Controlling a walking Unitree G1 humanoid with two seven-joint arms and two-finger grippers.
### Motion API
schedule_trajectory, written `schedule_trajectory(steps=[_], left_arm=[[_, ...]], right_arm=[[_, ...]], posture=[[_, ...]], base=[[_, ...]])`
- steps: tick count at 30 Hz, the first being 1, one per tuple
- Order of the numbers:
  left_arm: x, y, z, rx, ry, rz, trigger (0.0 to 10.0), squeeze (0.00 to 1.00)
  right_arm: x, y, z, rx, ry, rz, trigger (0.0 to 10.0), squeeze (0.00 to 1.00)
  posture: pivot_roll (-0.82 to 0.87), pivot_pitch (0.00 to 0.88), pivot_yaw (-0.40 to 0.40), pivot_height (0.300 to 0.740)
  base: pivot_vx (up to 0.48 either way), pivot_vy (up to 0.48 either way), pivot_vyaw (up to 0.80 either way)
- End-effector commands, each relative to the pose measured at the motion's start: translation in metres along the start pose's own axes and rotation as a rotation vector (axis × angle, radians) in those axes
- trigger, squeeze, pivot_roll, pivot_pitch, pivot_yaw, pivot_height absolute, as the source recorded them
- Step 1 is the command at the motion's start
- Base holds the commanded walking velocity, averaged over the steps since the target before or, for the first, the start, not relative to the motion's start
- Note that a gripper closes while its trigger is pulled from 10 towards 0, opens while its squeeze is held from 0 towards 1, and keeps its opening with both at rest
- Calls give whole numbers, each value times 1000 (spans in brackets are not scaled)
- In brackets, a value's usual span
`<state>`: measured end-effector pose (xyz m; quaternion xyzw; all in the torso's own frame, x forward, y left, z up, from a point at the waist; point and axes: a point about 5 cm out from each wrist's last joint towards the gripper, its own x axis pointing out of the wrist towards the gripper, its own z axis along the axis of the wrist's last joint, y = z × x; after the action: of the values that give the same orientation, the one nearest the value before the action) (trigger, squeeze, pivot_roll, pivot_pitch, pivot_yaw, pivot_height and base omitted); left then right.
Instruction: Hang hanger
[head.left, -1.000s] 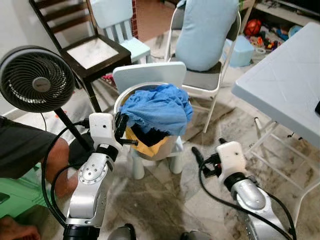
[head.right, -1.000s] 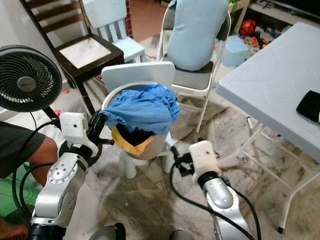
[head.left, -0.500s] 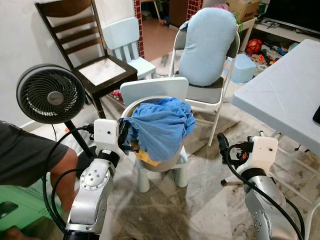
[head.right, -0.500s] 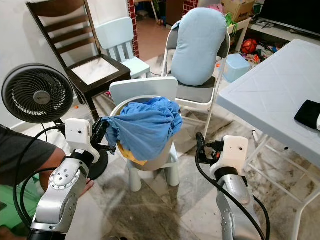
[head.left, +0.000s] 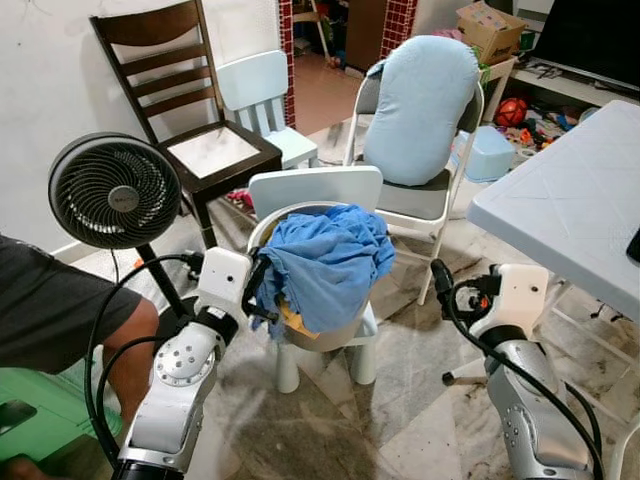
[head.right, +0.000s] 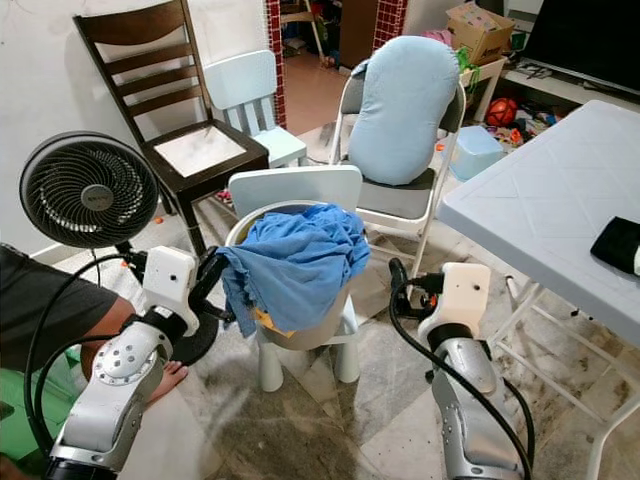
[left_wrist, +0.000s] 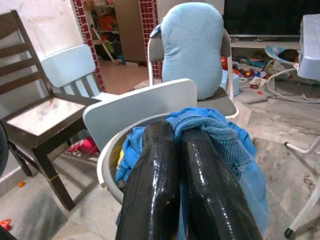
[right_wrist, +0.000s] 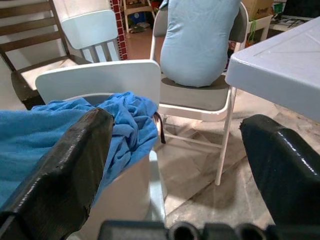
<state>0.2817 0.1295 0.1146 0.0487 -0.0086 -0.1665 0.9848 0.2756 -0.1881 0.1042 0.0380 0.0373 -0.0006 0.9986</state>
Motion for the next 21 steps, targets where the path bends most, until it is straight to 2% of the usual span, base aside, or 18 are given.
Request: schedule_trajectory(steps=[1,3,9,13,21], left_arm=[[2,3,3,-25,-25,85,10000,0],[0,5,3,-69,-34,183,10000,0],[4,3,4,-69,-36,164,10000,0],[11,1,9,-74,-50,150,10000,0],[12,-4,12,-89,-56,154,10000,0]], right_arm=[[-6,1,-3,4,0,-11,10000,0],[-19,2,-11,6,29,-24,10000,0],[-19,3,-8,-27,20,-6,10000,0],[-16,2,-5,-31,10,-13,10000,0],[-20,4,-6,-33,20,-11,10000,0]], posture=[[-59,0,26,740],[-66,0,26,740],[-76,0,30,740],[-84,0,32,740],[-82,0,33,740]], base=[[0,0,0],[0,0,0],[0,0,0],[0,-262,0],[0,-264,-800]])
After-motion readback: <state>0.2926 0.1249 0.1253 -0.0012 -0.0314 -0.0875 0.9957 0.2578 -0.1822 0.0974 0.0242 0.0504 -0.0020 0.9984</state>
